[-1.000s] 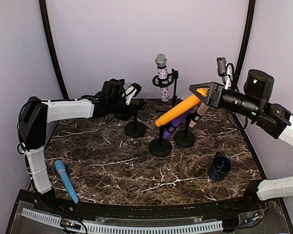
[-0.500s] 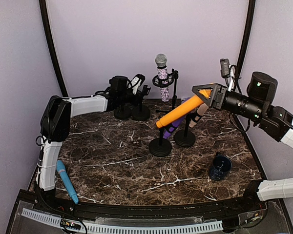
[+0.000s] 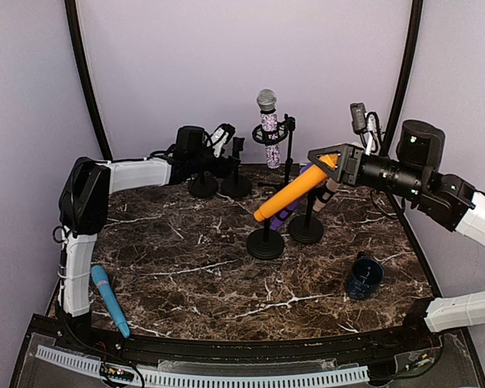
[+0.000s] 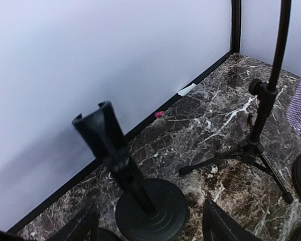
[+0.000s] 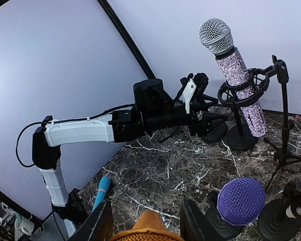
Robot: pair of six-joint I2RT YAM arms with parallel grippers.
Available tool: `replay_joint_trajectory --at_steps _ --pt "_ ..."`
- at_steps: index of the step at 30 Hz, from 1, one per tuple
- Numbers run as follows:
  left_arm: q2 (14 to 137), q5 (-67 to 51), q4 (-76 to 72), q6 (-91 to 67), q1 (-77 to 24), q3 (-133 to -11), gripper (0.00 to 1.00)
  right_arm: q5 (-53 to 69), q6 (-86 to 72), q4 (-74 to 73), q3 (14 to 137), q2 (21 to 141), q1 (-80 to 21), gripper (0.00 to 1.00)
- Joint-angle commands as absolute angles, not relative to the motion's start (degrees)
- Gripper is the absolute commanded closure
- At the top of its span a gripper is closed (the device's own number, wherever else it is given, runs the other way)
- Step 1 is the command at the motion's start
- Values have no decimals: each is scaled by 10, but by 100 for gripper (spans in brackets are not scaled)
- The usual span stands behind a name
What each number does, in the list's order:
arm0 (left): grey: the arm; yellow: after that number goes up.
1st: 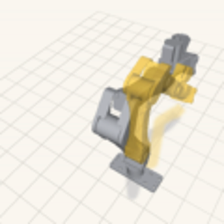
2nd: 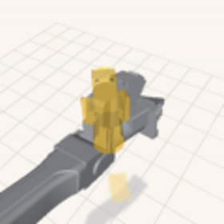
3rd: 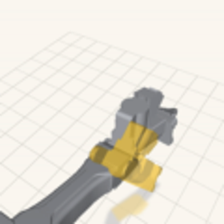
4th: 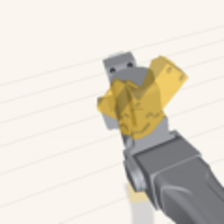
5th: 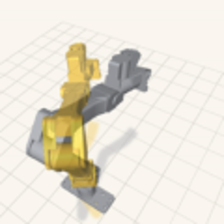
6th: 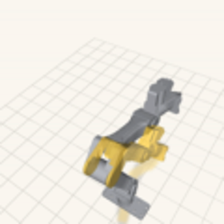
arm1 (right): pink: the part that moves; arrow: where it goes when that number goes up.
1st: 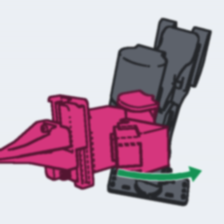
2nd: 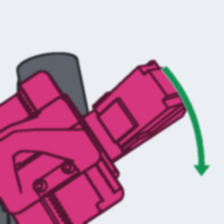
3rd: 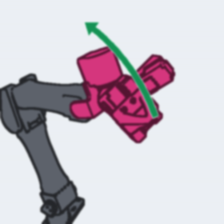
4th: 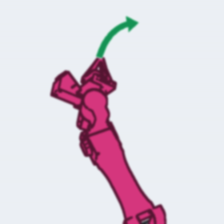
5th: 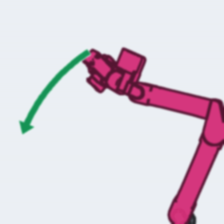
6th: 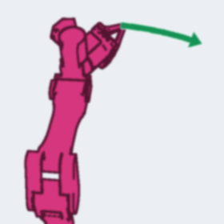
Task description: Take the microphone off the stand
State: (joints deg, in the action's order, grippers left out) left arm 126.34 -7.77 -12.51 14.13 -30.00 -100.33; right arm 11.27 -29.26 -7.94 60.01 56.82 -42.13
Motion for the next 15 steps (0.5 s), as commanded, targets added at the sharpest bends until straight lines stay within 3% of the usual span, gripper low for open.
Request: replay_joint_trajectory --at_steps 1,9,15 --pt "1146 -100 -171 117 -298 -928 26 154 -276 -69 624 578 -419 69" --pt "975 -102 -188 75 -298 -780 24 179 -268 -78 640 609 -441 69" --pt "894 -80 -124 43 -296 -743 23 177 -262 -78 653 667 -497 69"
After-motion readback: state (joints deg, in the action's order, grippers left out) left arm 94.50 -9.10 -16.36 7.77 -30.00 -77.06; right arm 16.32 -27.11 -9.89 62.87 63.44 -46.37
